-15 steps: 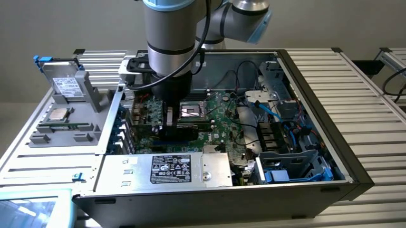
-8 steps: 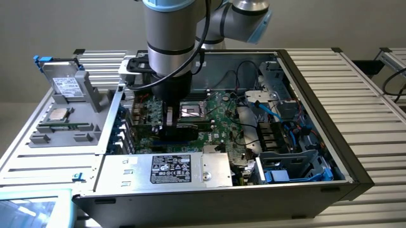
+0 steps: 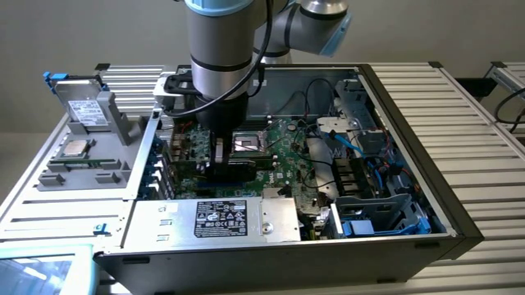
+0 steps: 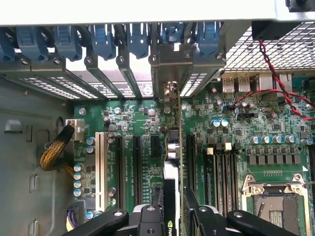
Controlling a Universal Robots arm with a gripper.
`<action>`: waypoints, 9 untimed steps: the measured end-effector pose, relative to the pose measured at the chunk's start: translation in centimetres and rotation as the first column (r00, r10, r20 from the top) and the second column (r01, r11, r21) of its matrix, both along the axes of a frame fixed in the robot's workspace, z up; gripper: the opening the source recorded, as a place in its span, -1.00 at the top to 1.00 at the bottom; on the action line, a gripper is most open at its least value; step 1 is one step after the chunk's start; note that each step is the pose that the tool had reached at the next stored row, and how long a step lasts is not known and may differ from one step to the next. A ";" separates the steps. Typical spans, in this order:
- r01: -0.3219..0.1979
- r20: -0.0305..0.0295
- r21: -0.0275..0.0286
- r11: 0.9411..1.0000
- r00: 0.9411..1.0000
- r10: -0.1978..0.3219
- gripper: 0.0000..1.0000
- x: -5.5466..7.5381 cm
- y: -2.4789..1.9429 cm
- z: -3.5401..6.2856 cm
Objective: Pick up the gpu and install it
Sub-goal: 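Insert the gpu into the slot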
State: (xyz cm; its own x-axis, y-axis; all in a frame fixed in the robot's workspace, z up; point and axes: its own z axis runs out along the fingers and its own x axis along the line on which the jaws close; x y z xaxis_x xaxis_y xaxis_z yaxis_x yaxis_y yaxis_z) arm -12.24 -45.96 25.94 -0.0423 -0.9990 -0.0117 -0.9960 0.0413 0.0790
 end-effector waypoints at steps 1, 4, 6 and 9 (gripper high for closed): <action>0.000 -0.001 0.002 1.000 1.000 0.000 0.44 0.0 0.00 0.00; 0.000 -0.001 0.003 1.000 1.000 0.000 0.44 0.0 0.00 -0.01; 0.000 -0.001 0.006 1.000 1.000 0.000 0.44 0.0 -0.10 -0.01; 0.000 -0.002 0.007 1.000 1.000 0.000 0.44 0.0 -0.20 -0.01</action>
